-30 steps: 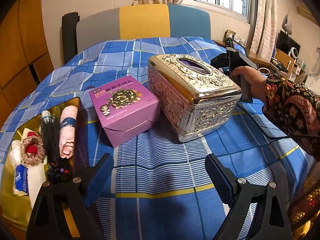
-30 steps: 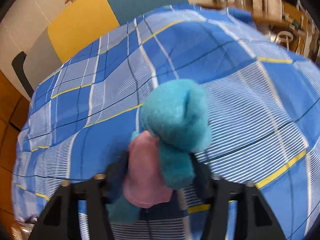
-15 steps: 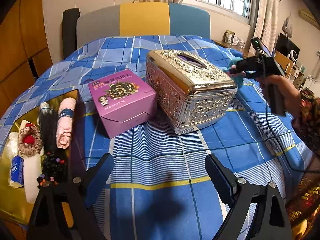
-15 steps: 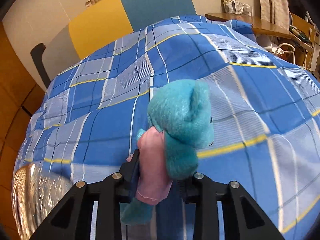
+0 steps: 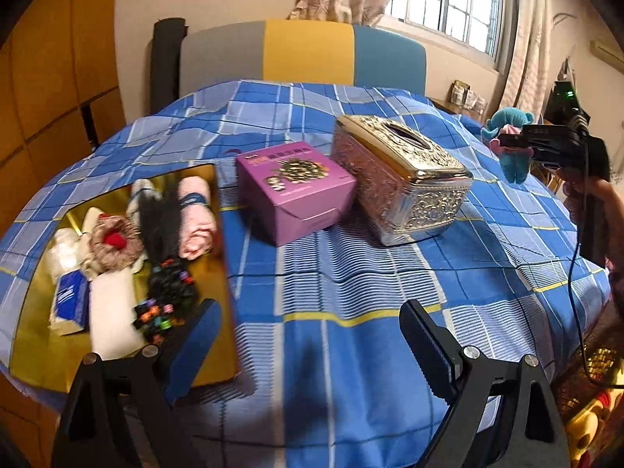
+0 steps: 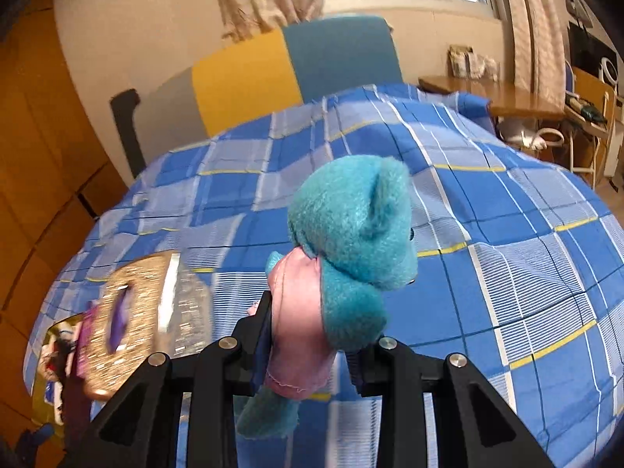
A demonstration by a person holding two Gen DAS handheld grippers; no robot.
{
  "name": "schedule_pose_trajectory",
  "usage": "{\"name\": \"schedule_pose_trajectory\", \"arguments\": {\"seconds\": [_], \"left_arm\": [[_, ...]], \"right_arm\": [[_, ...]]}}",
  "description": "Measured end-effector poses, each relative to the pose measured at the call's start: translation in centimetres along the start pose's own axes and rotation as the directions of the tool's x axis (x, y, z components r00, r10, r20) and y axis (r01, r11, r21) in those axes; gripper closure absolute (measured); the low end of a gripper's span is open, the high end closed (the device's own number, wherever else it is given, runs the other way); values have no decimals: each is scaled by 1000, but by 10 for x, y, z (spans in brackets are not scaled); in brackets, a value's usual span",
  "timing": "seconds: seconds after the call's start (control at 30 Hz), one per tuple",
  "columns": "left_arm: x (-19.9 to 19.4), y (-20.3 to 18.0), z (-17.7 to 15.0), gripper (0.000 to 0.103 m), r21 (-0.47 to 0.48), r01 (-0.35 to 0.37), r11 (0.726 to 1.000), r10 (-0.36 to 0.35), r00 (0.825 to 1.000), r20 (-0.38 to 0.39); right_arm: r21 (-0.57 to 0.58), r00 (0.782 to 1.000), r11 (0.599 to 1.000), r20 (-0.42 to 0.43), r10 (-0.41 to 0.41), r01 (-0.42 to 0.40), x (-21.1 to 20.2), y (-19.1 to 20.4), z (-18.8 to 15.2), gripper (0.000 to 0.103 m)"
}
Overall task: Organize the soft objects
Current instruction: 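Carry the teal teddy bear into the gold tray and open the right gripper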
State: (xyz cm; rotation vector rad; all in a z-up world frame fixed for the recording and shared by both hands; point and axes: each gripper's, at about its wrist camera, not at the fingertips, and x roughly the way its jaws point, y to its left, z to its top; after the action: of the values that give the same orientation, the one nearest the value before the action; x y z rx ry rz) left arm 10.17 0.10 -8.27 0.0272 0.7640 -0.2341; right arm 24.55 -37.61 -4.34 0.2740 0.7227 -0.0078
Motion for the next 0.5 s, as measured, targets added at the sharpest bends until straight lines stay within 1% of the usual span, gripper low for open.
{"name": "schedule_pose_trajectory", "arguments": {"seconds": [0.1,0.2,0.27,0.4,0.5], "left_arm": [[-12,14,-7,10,-12,-16,1000,16,1000,14],[-21,32,-13,10,-42,-42,998,43,999,17],[-27,45,-16,10,-71,-55,996,56,998,23],[-43,73,-25,10,-127,-106,986,111,993,36],[-55,90,-33,10,-166,-129,978,139,989,48]], "right_arm": [[-49,998,997,34,58,-57,-21,24,-5,71],[-102,986,983,50,160,-154,-36,58,-9,71],[-160,974,964,50,222,-211,-43,88,-14,71],[-261,945,912,2,328,-316,-45,145,-25,71],[-319,919,865,-62,390,-388,-39,189,-38,71]]}}
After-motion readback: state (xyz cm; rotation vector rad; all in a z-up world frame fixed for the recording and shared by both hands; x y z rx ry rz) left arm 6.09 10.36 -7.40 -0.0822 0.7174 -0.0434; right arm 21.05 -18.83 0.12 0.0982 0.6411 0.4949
